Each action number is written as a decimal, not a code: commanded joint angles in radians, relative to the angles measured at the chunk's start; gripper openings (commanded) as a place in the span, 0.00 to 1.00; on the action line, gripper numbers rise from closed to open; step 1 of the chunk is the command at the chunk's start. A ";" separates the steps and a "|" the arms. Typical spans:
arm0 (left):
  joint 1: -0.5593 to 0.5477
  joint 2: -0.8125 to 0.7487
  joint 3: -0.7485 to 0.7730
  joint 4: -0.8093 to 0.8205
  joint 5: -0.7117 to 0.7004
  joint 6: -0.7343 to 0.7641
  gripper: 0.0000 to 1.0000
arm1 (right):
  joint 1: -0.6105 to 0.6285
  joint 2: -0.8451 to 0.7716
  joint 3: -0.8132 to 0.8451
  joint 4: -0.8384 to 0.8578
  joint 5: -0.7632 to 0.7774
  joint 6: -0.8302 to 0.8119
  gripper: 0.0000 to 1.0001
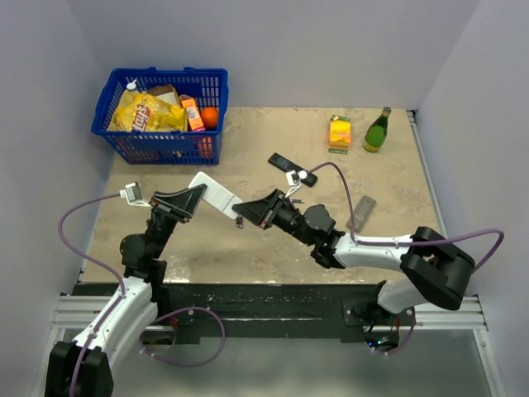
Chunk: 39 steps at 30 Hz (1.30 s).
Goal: Load the batteries into the remote control
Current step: Remove the battery cover from the remote control.
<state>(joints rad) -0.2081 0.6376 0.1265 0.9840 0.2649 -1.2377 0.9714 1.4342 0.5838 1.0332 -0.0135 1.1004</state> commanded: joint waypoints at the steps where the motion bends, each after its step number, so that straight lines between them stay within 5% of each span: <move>1: 0.001 0.004 0.013 0.048 -0.035 -0.003 0.00 | 0.003 -0.040 -0.009 -0.005 0.033 -0.037 0.17; 13: -0.002 0.068 -0.014 0.044 -0.009 0.007 0.00 | 0.003 -0.040 0.011 -0.027 0.030 -0.036 0.29; 39: -0.019 0.323 -0.120 0.186 -0.032 -0.210 0.00 | 0.003 -0.004 0.037 -0.133 0.121 0.064 0.40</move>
<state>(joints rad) -0.2195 0.9489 0.0589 1.1149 0.2359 -1.4483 0.9695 1.4410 0.5869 0.8513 0.0673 1.1431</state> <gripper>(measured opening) 0.273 0.394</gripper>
